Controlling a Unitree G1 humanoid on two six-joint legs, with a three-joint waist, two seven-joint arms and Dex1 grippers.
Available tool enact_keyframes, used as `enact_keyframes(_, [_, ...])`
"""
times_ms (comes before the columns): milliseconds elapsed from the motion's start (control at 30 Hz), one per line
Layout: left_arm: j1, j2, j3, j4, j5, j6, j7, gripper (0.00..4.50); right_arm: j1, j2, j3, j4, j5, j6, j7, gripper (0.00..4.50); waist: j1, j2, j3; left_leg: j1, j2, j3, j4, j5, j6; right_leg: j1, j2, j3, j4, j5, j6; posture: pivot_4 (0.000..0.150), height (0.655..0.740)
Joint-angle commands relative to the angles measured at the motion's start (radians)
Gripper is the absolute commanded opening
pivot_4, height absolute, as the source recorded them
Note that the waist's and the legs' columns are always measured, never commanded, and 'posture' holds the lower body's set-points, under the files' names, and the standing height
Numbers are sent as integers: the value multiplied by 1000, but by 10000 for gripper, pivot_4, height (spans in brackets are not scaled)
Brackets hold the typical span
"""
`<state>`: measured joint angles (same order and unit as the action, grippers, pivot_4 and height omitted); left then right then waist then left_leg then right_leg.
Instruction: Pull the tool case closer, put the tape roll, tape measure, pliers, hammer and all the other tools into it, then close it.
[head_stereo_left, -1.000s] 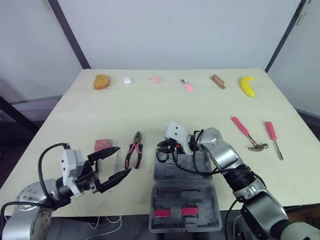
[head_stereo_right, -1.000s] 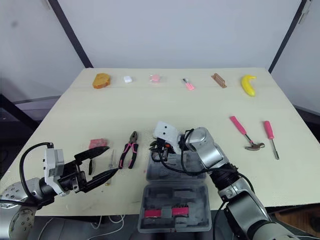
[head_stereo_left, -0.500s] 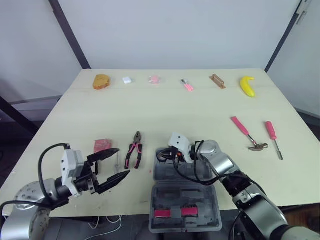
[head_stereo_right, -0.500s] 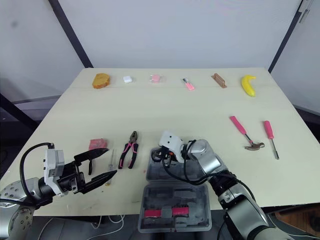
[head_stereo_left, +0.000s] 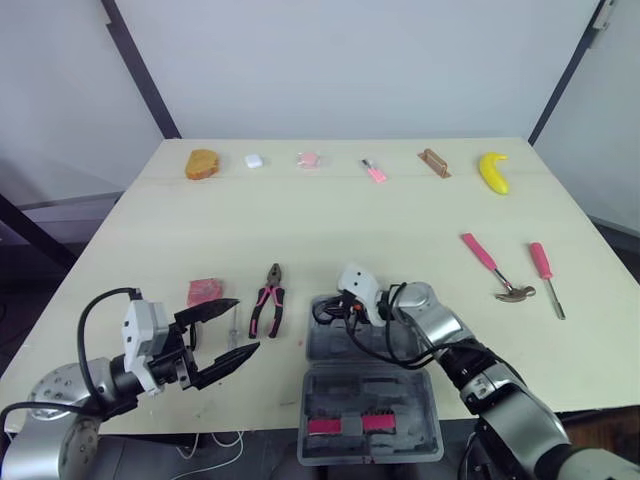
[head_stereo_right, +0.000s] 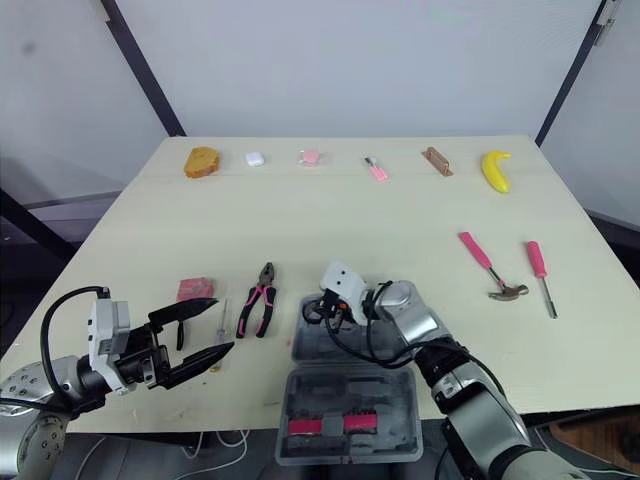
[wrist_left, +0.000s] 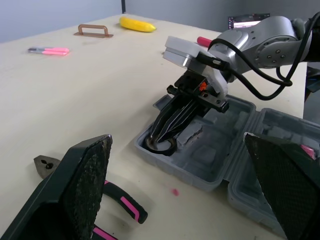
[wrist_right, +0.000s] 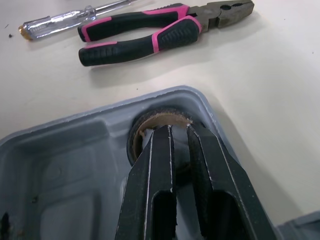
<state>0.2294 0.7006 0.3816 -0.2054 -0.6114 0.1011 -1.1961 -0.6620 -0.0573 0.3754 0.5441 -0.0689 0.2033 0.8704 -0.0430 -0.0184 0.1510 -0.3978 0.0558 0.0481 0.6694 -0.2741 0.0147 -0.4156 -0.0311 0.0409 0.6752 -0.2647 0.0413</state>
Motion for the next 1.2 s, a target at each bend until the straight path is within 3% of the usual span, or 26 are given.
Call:
enact_keyframes(33, [-6, 4, 3, -3, -5, -7, -4, 45000, -2, -22, -43, -179, 70, 45, 45, 5124, 1, 0, 0, 0, 0, 0, 0, 0, 0, 0, 0, 0, 0, 0, 0, 1500, 7400])
enact_keyframes(200, [-14, -12, 17, 12, -22, 4, 17, 45000, 33, -73, -128, -393, 171, 131, 43, 5124, 3, 0, 0, -1, 0, 0, 0, 0, 0, 0, -1, 0, -1, 0, 0, 1500, 7400])
enact_keyframes(400, [-1, -28, 53, 53, -18, 3, 50, 45000, 171, -198, -273, -569, 270, 94, 45, 5124, 7, 0, 0, -1, 0, 0, 0, 0, 0, 0, -1, 0, -2, 0, 0, 1500, 7400])
enact_keyframes(700, [37, -68, 143, 198, 2, -62, 86, 45000, 464, -388, -575, -673, 383, 80, -45, 5124, 7, -1, 0, -1, -1, 0, 0, 0, 0, 0, 0, 0, -3, 0, 0, 1500, 7400])
enact_keyframes(900, [62, -110, 208, 358, 30, -137, 152, 45000, 729, -448, -799, -619, 448, -59, -31, 5124, 9, -1, 0, -1, -1, 2, -1, 0, 1, 2, 0, 0, -5, 0, 1, 1500, 7400])
enact_keyframes(1100, [73, -131, 230, 430, 40, -163, 192, 45000, 845, -454, -968, -503, 524, -165, -30, 5124, 7, -3, 0, 2, 0, 2, 0, 0, 1, 5, 1, 1, -7, 0, 1, 1500, 7400])
enact_keyframes(1200, [82, -143, 235, 434, 32, -156, 213, 45000, 905, -468, -1010, -453, 535, -209, -6, 11720, 11, -3, 0, 2, 0, 2, -1, 0, 1, 5, 0, 1, -7, 0, 1, 1500, 7400])
